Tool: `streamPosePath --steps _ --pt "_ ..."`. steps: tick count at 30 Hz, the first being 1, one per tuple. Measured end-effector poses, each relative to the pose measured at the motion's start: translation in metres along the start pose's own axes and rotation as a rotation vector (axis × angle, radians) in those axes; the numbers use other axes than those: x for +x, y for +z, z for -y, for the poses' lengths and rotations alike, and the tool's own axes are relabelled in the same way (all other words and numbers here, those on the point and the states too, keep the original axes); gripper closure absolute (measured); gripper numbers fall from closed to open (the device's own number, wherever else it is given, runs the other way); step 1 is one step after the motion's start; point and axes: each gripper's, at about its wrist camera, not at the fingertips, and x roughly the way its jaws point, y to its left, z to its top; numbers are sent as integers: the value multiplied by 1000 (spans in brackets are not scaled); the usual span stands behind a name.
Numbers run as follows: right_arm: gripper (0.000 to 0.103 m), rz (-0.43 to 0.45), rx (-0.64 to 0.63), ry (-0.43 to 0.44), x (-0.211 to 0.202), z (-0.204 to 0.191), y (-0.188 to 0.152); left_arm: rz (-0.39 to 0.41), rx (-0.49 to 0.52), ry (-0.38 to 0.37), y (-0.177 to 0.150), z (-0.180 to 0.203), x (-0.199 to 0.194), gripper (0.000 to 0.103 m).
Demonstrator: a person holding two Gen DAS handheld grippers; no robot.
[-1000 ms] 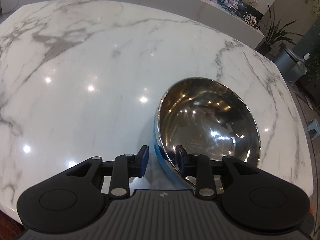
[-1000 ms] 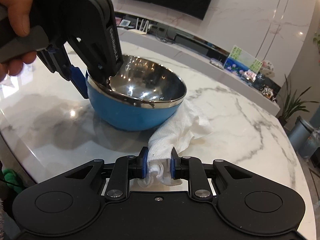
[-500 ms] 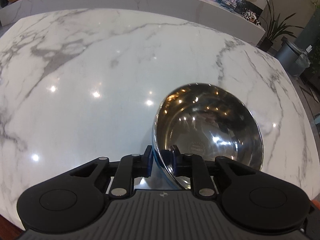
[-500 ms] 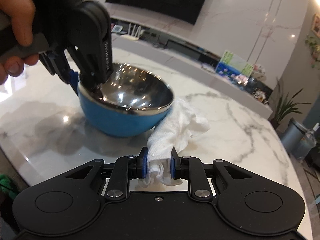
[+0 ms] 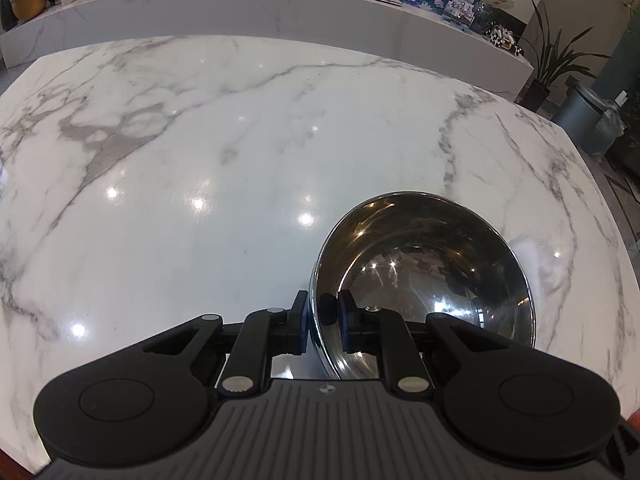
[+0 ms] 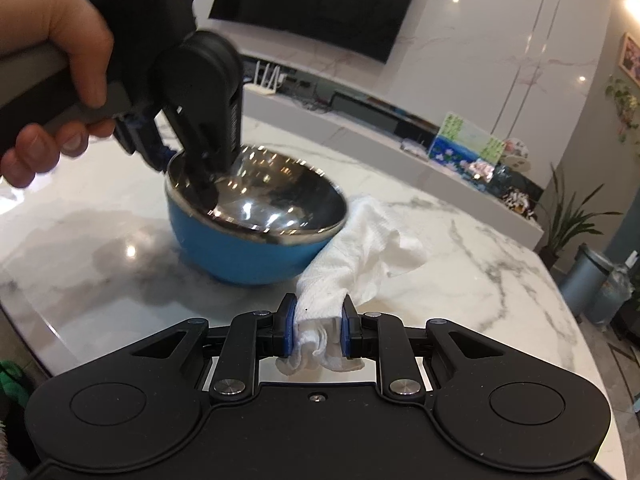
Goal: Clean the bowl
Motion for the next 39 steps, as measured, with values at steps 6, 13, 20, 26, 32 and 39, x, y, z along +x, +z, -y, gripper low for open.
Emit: streamPosePath --steps 6,13,20,26,32,39 --pt "84 -56 -18 41 5 -8 -5 -22 -33 -9 -7 -3 -2 69" --pt "84 -66 -20 45 2 -9 -6 -58 -77 -49 -15 -9 -10 62" --pt "84 -71 -19 43 -13 -8 -2 -65 -78 -66 -20 -6 -17 72" --pt "84 -44 -4 4 -17 -2 -1 -44 -26 -51 -17 -3 -15 84" --pt "84 39 32 -64 -26 8 3 -29 8 -34 -10 -2 -10 91" --pt "84 33 12 -33 -23 7 5 -25 9 -29 -8 -1 -8 91"
